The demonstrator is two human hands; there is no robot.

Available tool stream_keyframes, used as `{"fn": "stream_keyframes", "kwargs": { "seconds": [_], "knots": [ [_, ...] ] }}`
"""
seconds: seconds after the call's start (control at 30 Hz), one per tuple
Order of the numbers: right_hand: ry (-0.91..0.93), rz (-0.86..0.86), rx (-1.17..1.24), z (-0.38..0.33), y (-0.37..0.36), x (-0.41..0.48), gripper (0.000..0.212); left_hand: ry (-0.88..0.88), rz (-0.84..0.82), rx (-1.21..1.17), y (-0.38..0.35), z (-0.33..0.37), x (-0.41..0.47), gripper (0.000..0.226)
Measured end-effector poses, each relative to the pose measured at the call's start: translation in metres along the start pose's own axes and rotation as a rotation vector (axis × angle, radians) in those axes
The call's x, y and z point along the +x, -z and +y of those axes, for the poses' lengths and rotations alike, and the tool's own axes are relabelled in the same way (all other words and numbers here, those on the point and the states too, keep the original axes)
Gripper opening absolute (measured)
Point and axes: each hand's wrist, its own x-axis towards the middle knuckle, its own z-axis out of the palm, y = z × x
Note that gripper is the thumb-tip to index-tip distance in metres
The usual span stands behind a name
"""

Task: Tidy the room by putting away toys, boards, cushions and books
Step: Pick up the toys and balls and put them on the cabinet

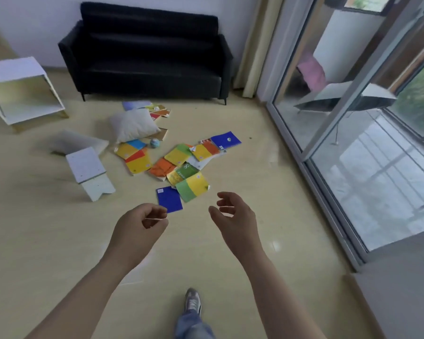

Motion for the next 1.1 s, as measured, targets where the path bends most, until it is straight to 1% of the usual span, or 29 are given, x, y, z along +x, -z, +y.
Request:
{"fn": "stream_keyframes", "kwargs": {
  "seconds": [0.13,0.27,0.33,0.43,0.53,0.67,0.77,0.93,1.1],
  "knots": [
    [-0.012,-0.051,-0.021,0.002,-0.026,0.048,0.032,0.051,0.06,0.005,0.024,-0.017,0.045,0.014],
    [0.003,-0.103,-0.045,-0.006,-0.048,0.114,0.033,0.077,0.114,0.01,0.04,-0.016,0.105,0.014],
    [-0.008,-0.15,-0.085,-0.011,-0.055,0.145,0.034,0.105,0.131,0.001,0.049,-0.013,0.131,0.014],
    [-0.027,-0.244,-0.204,-0.018,-0.064,0.188,0.038,0.133,0.155,-0.022,0.06,-0.014,0.17,0.014],
    [-0.057,-0.283,-0.249,-0.024,-0.078,0.221,0.04,0.135,0.149,-0.025,0.068,-0.015,0.21,0.015],
    [-0.061,-0.282,-0.281,-0.036,-0.109,0.264,0.038,0.122,0.132,-0.022,0.082,-0.022,0.267,0.016],
    [-0.088,-0.258,-0.278,-0.045,-0.146,0.3,0.037,0.123,0.096,-0.015,0.099,-0.032,0.319,0.015],
    [-0.161,-0.208,-0.278,-0.07,-0.235,0.367,0.041,0.116,0.047,-0.013,0.158,-0.058,0.425,0.013],
    [-0.242,-0.156,-0.292,-0.102,-0.304,0.407,0.041,0.129,-0.032,0.026,0.216,-0.074,0.509,0.012]
  ]
}}
